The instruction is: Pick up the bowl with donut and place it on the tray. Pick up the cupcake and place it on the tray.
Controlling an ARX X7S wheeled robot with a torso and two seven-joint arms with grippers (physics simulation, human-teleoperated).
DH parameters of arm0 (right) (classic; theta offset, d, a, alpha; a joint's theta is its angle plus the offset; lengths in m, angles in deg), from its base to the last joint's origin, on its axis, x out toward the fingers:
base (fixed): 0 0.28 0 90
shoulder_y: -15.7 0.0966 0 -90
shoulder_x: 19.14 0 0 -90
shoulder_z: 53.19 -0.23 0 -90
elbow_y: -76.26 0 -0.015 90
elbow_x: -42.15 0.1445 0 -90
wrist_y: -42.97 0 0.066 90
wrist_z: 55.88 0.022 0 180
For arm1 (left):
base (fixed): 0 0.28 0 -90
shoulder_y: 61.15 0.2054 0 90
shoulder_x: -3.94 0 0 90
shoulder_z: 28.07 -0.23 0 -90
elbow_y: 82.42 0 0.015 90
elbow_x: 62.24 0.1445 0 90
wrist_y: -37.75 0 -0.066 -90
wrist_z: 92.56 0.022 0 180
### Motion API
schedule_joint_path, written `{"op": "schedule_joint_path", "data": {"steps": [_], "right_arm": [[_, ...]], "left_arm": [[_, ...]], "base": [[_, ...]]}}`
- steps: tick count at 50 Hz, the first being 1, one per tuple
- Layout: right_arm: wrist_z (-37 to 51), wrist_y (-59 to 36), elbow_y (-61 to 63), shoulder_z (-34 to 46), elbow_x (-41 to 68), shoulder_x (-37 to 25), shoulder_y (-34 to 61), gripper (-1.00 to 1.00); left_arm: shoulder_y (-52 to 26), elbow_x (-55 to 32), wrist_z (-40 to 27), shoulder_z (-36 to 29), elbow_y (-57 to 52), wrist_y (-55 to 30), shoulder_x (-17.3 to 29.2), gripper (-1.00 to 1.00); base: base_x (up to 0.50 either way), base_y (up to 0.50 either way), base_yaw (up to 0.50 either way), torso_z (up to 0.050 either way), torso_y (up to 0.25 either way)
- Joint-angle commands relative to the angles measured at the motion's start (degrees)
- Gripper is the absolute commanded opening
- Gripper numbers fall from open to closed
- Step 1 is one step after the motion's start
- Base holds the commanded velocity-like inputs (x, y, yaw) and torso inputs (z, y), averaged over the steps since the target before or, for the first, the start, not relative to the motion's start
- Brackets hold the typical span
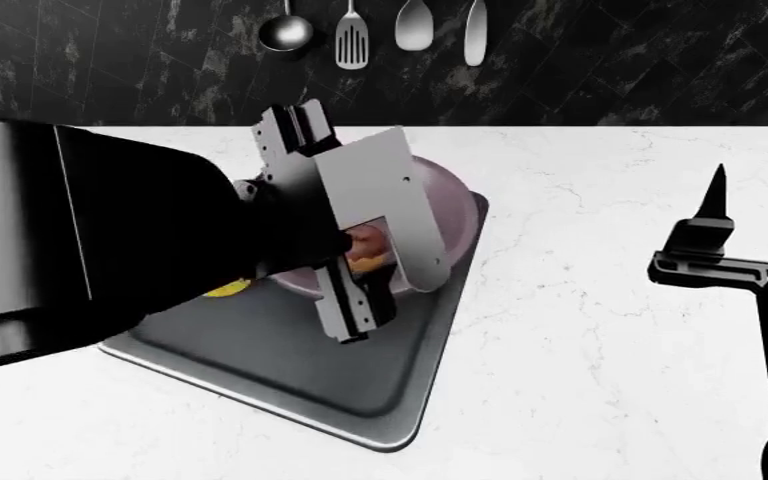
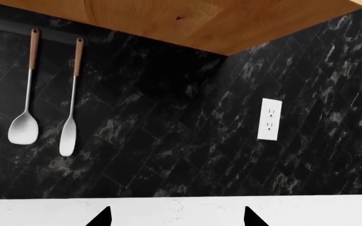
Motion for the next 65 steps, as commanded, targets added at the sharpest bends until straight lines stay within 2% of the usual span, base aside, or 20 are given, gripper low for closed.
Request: {"op": "schedule_joint_path", "data": {"steps": [1,15,26,35,41,56,65], "right_arm": [[0.3,0.2,1.04,-1.05,0.85,-0.36,-0.86,1.0],[0.64,0.08,2.46,-1.31,1.81,-0.41,-1.14,1.0],[1.06,0.11,3.19,-2.29,2.65,-0.81,-1.63,1.0],[0.94,0.65,3.29,-2.64,2.65,-0.63,-2.15,1.0],[0.41,1.59,2.91,-2.71,1.99,-0.2,-2.94,1.0],[0.77,2.0,4.02,-3.61,2.42,-0.37,-4.35,1.0],[1.0,1.9,4.86,-3.94,3.09,-0.66,-4.37,1.0]], "left_arm": [[-0.77,-7.45,-4.86,4.49,-4.23,-3.02,3.63,1.0],[1.16,-17.18,-14.87,9.59,-10.52,-2.66,9.49,1.0],[2.82,-23.77,-21.63,13.39,-15.31,0.53,15.83,1.0],[6.99,-22.55,-25.59,14.56,-17.6,4.24,20.53,1.0],[10.31,-22.75,-28.19,16.55,-19.78,8.51,25.63,1.0],[17.69,-25.11,-31.81,22.4,-32.91,22.62,40.47,1.0],[22.82,-22.57,-32.28,23.2,-38.38,31.18,49.23,1.0]], "base": [[0.0,0.0,0.0,0.0,0.0],[0.0,0.0,0.0,0.0,0.0],[0.0,0.0,0.0,0.0,0.0],[0.0,0.0,0.0,0.0,0.0],[0.0,0.0,0.0,0.0,0.0],[0.0,0.0,0.0,0.0,0.0],[0.0,0.0,0.0,0.0,0.0]]}}
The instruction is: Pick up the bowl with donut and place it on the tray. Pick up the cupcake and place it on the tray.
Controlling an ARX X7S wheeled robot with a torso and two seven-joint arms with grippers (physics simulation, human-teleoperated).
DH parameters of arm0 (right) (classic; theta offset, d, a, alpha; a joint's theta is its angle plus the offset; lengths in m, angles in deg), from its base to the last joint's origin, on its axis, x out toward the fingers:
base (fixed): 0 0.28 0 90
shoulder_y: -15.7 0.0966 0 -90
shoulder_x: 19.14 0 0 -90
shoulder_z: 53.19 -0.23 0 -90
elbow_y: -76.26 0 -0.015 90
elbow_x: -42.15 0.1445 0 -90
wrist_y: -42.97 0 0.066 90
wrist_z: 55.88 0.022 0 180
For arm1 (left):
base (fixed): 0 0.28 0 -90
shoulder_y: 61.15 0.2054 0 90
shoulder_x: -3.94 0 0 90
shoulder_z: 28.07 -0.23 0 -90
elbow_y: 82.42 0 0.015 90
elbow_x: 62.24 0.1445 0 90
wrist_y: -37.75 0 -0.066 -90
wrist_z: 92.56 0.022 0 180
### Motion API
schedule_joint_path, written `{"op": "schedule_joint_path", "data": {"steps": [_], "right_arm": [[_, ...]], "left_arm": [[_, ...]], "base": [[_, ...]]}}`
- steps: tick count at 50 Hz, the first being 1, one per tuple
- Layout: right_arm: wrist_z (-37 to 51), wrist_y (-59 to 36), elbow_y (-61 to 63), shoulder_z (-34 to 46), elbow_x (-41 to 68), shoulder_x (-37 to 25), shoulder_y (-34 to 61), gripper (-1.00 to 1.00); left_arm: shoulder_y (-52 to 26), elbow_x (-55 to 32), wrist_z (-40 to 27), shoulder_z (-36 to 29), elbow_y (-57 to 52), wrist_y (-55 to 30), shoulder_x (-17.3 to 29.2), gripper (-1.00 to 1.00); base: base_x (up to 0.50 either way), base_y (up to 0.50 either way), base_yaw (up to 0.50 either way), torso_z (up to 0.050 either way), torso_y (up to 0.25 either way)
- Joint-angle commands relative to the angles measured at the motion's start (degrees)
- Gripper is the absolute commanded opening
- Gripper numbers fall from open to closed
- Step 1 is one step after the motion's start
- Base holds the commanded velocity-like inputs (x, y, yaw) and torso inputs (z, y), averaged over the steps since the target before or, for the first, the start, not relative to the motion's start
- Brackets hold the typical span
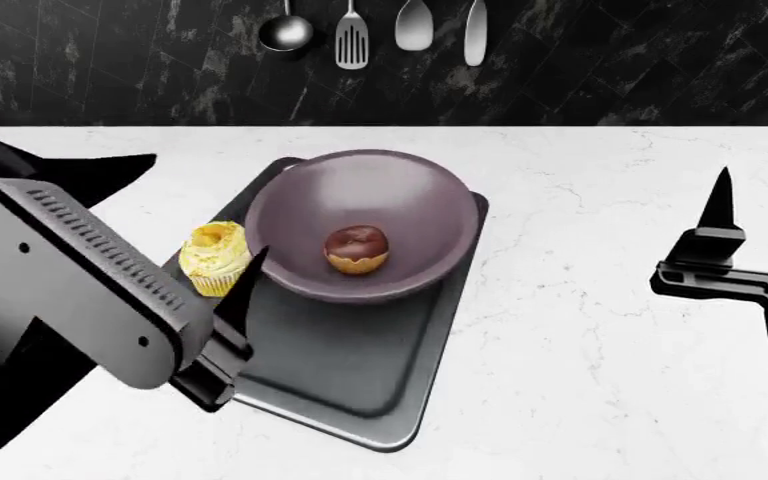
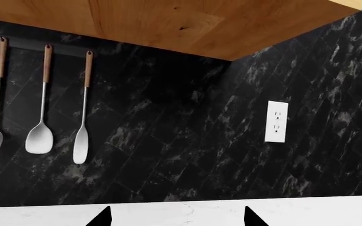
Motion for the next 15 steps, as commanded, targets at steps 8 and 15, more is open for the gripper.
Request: {"op": "schedule_joint_path", "data": {"steps": [8,15], "right_arm": [[0.4,0.17,1.05,-0.75,0.71,-0.27,-0.83,1.0],[0.42,0.47,1.31,-1.09,0.76,-0.28,-1.18,1.0]], "left_arm": [[10.01,7.0,0.15,-1.27,-7.79,17.1,15.1,1.0],[11.39,10.41,1.2,-4.61,-7.8,22.59,18.42,1.0]], "base": [[0.0,0.0,0.0,0.0,0.0],[0.0,0.0,0.0,0.0,0.0]]}}
